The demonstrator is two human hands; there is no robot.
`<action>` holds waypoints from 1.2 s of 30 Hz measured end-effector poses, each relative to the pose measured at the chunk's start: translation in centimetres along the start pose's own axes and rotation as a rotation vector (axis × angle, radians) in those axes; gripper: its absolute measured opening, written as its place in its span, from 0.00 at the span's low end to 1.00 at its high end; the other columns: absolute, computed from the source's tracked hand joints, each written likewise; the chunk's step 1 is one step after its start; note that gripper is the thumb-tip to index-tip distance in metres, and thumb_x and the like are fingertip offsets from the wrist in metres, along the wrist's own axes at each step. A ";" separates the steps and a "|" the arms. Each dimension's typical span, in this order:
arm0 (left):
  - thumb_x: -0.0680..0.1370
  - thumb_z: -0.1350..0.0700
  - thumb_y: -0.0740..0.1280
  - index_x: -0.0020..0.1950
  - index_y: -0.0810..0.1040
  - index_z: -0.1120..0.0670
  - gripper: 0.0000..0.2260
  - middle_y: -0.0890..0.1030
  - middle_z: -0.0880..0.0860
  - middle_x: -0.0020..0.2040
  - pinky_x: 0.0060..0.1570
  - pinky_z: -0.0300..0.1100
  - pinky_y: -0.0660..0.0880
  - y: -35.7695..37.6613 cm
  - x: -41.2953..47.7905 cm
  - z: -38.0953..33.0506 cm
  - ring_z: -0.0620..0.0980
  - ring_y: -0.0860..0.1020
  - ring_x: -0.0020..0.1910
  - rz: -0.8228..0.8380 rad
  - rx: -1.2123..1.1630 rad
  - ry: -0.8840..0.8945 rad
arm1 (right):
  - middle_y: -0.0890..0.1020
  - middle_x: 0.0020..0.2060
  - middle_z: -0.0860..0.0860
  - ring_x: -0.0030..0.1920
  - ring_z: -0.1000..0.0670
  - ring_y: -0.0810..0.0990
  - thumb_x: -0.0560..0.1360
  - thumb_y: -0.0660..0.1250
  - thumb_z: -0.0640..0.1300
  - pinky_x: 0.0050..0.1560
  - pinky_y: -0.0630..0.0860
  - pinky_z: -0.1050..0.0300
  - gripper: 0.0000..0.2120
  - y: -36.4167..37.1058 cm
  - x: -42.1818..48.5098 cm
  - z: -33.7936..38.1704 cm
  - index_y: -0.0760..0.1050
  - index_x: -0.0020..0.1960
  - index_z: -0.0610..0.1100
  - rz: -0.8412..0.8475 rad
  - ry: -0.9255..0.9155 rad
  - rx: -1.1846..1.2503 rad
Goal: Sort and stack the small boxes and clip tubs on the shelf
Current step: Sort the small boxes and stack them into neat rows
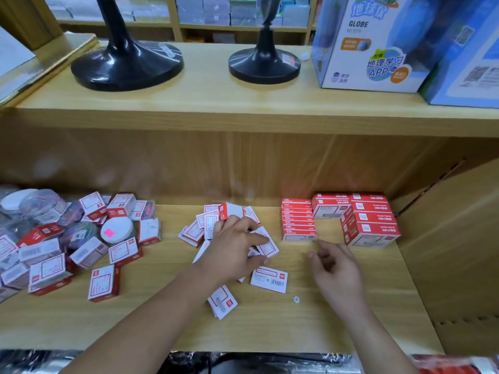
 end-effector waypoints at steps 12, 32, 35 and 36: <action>0.66 0.48 0.78 0.66 0.69 0.37 0.31 0.74 0.43 0.55 0.51 0.38 0.74 -3.9 -0.8 -4.1 0.40 0.77 0.53 -0.114 -0.409 -0.037 | 0.78 0.52 0.59 0.49 0.53 0.81 0.70 0.72 0.25 0.51 0.79 0.60 0.29 0.5 -3.5 7.0 0.78 0.65 0.48 0.266 -0.225 0.247; 0.75 0.41 0.67 0.61 0.81 0.46 0.18 0.76 0.42 0.60 0.58 0.50 0.67 1.3 -4.2 -4.4 0.48 0.68 0.59 0.090 0.005 0.181 | 0.85 0.37 0.53 0.37 0.56 0.82 0.72 0.74 0.31 0.42 0.78 0.62 0.11 -0.7 -1.2 0.4 0.77 0.43 0.46 0.135 0.171 0.288; 0.75 0.41 0.67 0.59 0.79 0.45 0.16 0.75 0.41 0.59 0.57 0.49 0.65 1.4 -4.2 -4.5 0.46 0.67 0.59 0.075 -0.017 0.179 | 0.79 0.40 0.53 0.39 0.54 0.80 0.68 0.79 0.37 0.45 0.79 0.52 0.13 -0.7 -0.8 -0.5 0.78 0.40 0.51 0.057 0.085 0.029; 0.75 0.42 0.68 0.57 0.78 0.44 0.13 0.75 0.40 0.56 0.55 0.47 0.65 0.9 -4.1 -4.7 0.45 0.68 0.57 0.052 -0.055 0.190 | 0.77 0.41 0.53 0.39 0.53 0.80 0.67 0.79 0.38 0.46 0.79 0.51 0.13 -0.6 -0.7 -0.6 0.78 0.39 0.52 0.044 0.080 0.006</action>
Point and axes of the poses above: each hand's wrist, its own x-axis towards the middle knuckle, its own y-axis out of the palm, z = x × y, the point moved 10 cm from there along x, towards the middle knuckle
